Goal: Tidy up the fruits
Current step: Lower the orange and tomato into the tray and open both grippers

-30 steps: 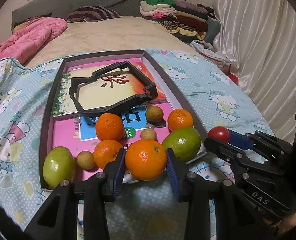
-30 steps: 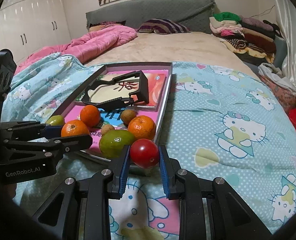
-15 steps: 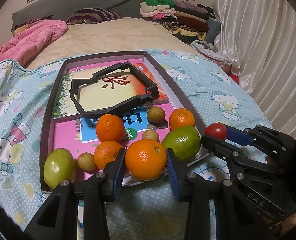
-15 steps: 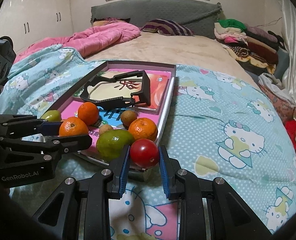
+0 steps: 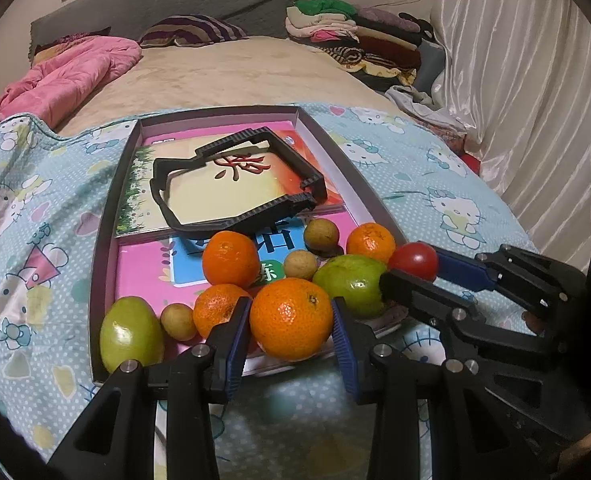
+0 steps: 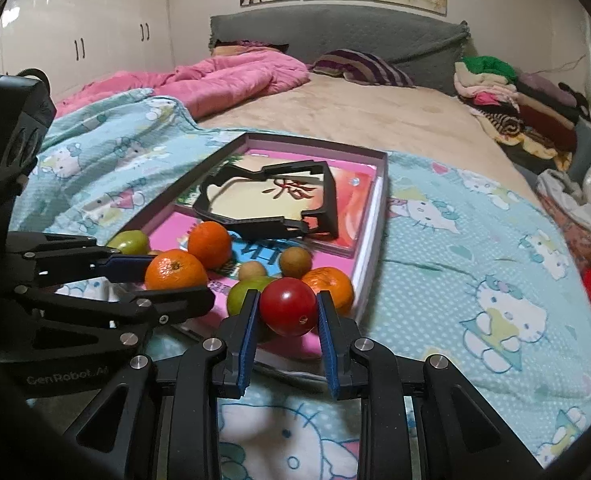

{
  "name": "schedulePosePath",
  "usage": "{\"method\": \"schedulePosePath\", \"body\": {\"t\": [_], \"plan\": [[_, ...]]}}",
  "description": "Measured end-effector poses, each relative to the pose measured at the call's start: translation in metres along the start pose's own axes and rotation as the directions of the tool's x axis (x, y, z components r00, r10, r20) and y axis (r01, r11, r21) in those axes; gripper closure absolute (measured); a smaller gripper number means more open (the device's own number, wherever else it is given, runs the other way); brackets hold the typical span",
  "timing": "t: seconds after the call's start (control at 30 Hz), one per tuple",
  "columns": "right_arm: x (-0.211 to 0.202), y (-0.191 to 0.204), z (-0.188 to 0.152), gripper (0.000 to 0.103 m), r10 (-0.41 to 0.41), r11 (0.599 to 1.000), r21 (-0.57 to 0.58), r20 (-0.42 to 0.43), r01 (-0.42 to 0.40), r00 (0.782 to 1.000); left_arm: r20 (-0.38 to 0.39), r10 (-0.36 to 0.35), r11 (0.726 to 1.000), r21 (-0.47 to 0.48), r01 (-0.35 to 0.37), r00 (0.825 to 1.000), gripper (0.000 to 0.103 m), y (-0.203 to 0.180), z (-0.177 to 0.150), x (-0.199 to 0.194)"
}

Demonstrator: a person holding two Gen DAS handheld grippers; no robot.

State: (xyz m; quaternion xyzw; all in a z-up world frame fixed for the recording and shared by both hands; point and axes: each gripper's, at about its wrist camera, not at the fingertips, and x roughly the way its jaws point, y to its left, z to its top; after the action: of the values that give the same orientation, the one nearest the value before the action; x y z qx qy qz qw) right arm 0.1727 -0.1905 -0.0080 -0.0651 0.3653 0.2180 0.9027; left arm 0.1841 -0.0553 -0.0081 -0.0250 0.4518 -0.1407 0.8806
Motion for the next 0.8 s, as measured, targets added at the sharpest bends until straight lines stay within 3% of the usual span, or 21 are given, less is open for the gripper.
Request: {"method": "schedulePosePath", "body": {"t": [0.8], "plan": [[-0.0015, -0.0076, -0.0043, 0.074, 0.032, 0.999, 0.013, -0.011, -0.032, 0.999, -0.008, 0.001, 1.0, 0.013, -0.001, 1.0, 0.063, -0.0037, 0.0014, 0.0028]]}}
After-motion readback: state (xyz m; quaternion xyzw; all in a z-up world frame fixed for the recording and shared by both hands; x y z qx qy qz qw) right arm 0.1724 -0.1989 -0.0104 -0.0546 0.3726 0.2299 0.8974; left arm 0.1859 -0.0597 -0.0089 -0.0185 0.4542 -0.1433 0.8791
